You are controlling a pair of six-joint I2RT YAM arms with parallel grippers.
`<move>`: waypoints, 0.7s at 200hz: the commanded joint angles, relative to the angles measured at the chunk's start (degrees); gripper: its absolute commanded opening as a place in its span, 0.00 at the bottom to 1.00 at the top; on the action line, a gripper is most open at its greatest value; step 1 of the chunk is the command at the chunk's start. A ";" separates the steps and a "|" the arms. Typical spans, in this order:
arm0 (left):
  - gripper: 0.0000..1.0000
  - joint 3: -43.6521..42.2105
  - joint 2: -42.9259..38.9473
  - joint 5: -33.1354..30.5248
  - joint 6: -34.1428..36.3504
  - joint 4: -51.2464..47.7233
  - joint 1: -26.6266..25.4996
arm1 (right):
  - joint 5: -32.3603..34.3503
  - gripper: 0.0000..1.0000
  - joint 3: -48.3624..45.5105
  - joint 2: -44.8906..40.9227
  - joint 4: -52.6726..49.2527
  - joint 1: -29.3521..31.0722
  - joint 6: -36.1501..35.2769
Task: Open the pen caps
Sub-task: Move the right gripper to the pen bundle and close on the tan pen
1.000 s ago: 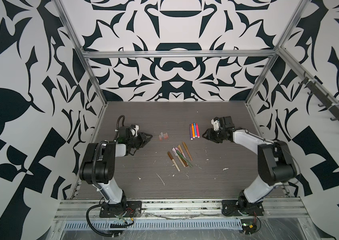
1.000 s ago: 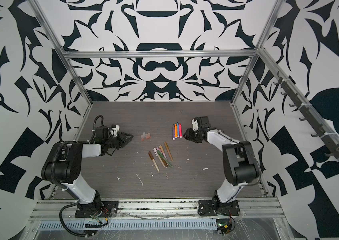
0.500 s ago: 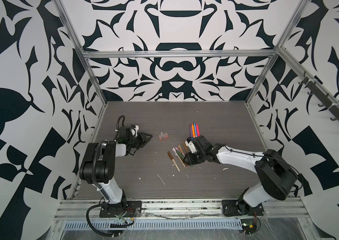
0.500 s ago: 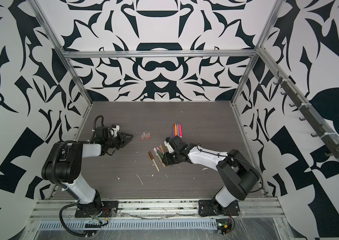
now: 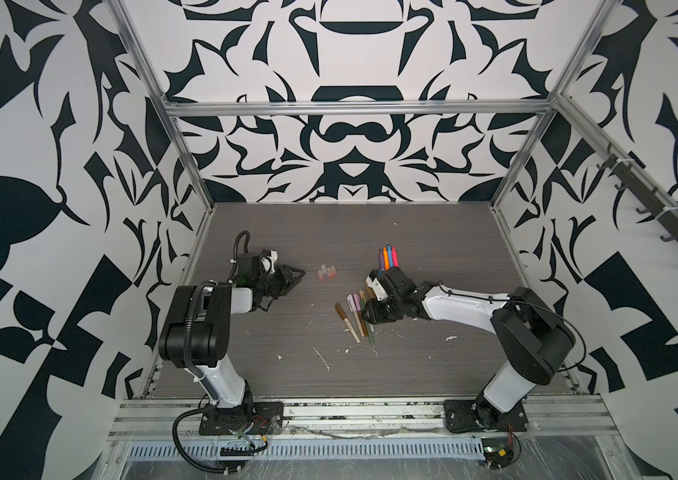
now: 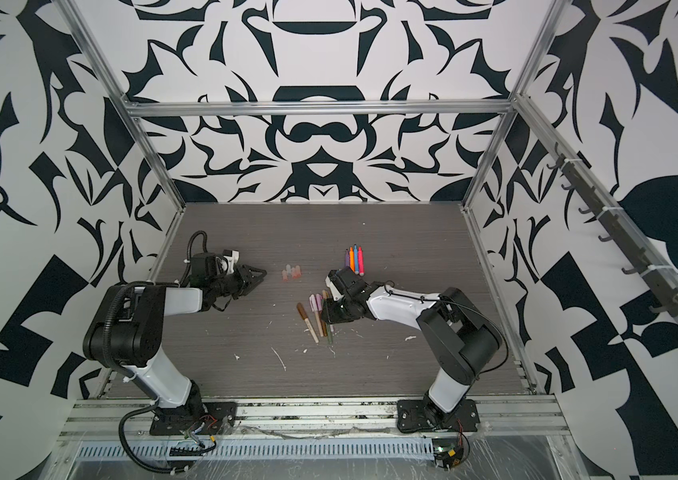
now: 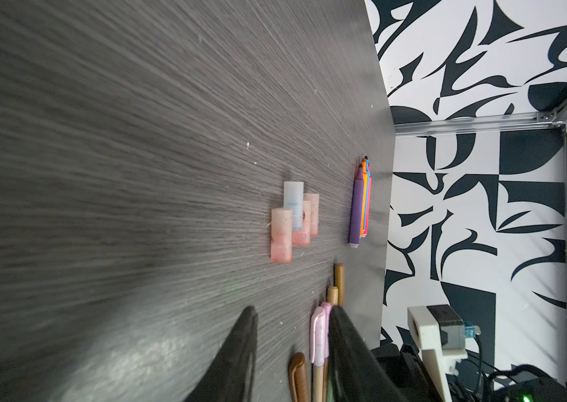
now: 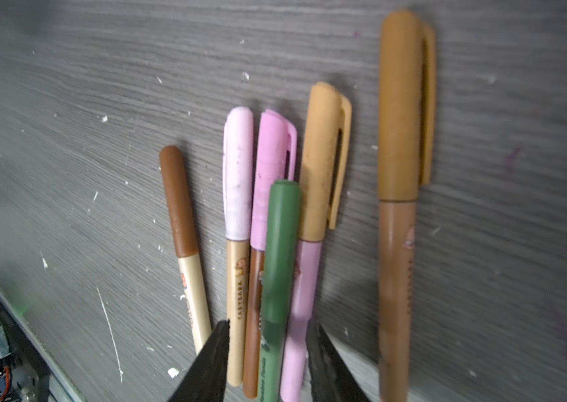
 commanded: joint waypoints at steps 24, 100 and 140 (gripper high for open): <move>0.37 -0.09 0.44 0.38 -0.35 0.06 0.17 | 4.40 0.39 2.37 -3.87 -3.22 0.38 -0.91; 0.37 0.00 0.54 0.29 -0.37 -0.03 0.15 | 7.41 0.35 2.49 -5.01 -5.72 1.99 -2.22; 0.37 0.11 0.61 0.20 -0.37 -0.12 0.15 | 13.72 0.33 5.47 -1.95 -10.57 2.86 -3.36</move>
